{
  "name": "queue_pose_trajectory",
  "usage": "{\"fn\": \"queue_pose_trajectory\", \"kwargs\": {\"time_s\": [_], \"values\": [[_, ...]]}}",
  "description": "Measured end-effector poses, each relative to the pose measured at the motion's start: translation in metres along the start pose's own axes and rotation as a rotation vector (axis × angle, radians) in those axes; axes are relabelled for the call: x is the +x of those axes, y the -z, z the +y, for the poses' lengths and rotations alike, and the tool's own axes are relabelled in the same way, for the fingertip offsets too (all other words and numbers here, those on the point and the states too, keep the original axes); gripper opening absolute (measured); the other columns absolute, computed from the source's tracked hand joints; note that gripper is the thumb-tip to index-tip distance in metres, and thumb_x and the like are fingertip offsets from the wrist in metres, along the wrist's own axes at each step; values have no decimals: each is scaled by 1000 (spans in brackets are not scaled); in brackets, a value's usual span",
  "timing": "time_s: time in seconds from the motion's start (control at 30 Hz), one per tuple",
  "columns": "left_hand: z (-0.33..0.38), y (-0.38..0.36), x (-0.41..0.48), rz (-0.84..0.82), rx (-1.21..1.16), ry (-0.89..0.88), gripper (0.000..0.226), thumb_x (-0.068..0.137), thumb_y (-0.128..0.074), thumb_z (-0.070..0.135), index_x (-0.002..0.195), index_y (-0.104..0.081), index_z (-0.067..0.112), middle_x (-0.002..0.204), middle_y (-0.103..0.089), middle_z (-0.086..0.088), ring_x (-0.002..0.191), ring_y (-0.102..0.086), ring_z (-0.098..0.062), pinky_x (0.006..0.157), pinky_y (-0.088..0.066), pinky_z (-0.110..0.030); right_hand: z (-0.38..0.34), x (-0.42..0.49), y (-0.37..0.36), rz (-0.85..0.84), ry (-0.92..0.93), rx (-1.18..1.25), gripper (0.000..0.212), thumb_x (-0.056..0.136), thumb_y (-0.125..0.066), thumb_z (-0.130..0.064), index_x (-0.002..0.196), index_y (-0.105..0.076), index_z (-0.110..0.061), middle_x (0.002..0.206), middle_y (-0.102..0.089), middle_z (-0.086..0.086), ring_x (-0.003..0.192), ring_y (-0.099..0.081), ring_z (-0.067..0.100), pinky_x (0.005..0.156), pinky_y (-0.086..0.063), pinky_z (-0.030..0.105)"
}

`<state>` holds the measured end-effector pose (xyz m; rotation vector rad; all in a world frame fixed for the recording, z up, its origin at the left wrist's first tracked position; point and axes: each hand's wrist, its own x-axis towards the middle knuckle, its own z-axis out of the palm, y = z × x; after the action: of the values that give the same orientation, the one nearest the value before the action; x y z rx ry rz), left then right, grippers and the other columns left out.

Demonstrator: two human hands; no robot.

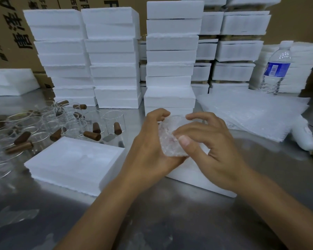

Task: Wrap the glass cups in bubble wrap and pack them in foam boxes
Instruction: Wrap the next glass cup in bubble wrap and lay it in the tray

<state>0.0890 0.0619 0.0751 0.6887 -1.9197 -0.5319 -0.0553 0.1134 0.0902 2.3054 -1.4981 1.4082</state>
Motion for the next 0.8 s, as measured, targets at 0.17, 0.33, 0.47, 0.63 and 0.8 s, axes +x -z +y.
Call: {"fn": "queue_pose_trajectory", "kwargs": {"time_s": [0.17,0.33,0.47,0.63,0.8], "values": [[0,-1,0,-17,-24,-54,78,61,-74,46,113,-20,65,113,-39,45,101,-52,11,77,-46,-9,0,2,-2,-38,100,-198,66,97,-17,-53,81,-72,-21,98,-65,-17,122,-36,7,105,-18,30],[0,-3,2,33,-210,78,72,57,-84,38,101,-29,55,103,-53,31,92,-60,5,64,-49,-10,6,0,1,137,110,-102,54,98,-25,-46,100,-69,-15,100,-64,-6,108,-49,11,95,-35,34],[-1,1,4,57,-257,175,67,49,-82,46,95,-34,55,98,-50,34,92,-57,7,63,-48,-10,9,1,6,238,121,-95,49,100,-29,-38,95,-71,-14,92,-60,-13,102,-49,9,87,-41,40],[2,-1,2,30,-265,152,63,56,-86,36,98,-40,46,101,-57,24,92,-62,-2,66,-51,-16,9,0,0,95,59,-172,57,97,-22,-49,85,-70,-21,109,-56,-6,117,-36,12,96,-34,41],[5,-2,-2,-7,-259,136,62,57,-85,37,98,-40,49,102,-57,23,92,-62,1,63,-49,-12,7,2,2,58,-92,-9,50,91,-19,-64,82,-61,-38,119,-40,-17,124,-28,4,104,-23,24]]}}
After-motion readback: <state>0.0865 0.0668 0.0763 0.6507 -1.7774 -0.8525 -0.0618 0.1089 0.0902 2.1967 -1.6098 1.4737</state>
